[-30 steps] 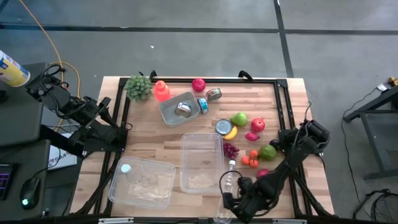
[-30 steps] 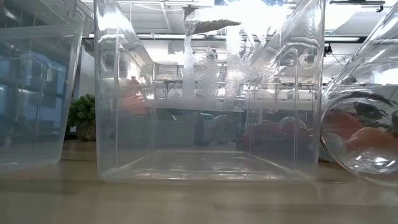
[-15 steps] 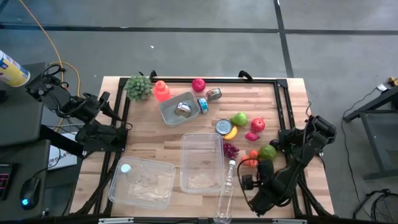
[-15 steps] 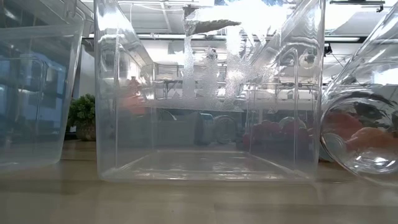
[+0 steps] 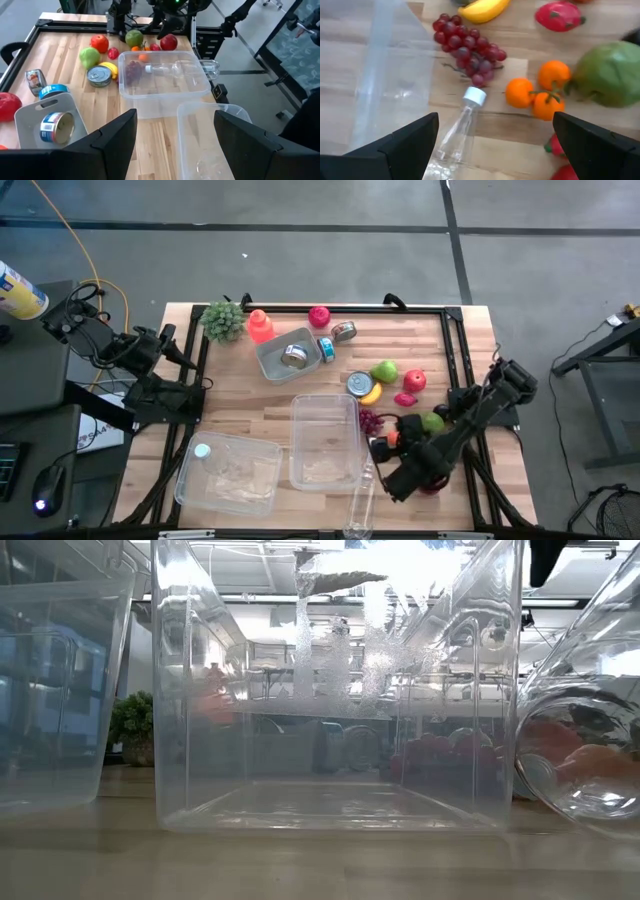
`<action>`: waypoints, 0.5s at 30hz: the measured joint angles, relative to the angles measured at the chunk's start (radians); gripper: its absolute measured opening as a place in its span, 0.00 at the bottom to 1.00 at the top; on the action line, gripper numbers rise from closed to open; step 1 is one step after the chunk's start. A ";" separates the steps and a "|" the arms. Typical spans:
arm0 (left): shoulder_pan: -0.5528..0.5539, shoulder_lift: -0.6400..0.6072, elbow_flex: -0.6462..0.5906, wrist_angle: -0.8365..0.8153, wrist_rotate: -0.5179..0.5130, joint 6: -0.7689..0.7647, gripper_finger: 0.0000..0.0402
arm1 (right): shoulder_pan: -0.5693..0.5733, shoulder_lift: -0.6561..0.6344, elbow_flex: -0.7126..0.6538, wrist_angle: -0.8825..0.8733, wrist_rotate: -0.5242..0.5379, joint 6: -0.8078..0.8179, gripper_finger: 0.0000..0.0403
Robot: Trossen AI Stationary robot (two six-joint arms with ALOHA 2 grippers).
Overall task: Pick & Place Food Item
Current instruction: Put the transparent plastic bottle into the left transparent bin
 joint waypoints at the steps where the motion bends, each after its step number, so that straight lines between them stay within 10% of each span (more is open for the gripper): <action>1: 0.000 0.000 0.000 0.000 0.001 0.000 0.64 | -0.012 0.000 0.000 0.011 -0.002 -0.042 0.95; 15: 0.000 0.000 0.000 0.000 0.001 -0.002 0.64 | -0.082 0.002 0.000 0.249 -0.011 -0.406 0.95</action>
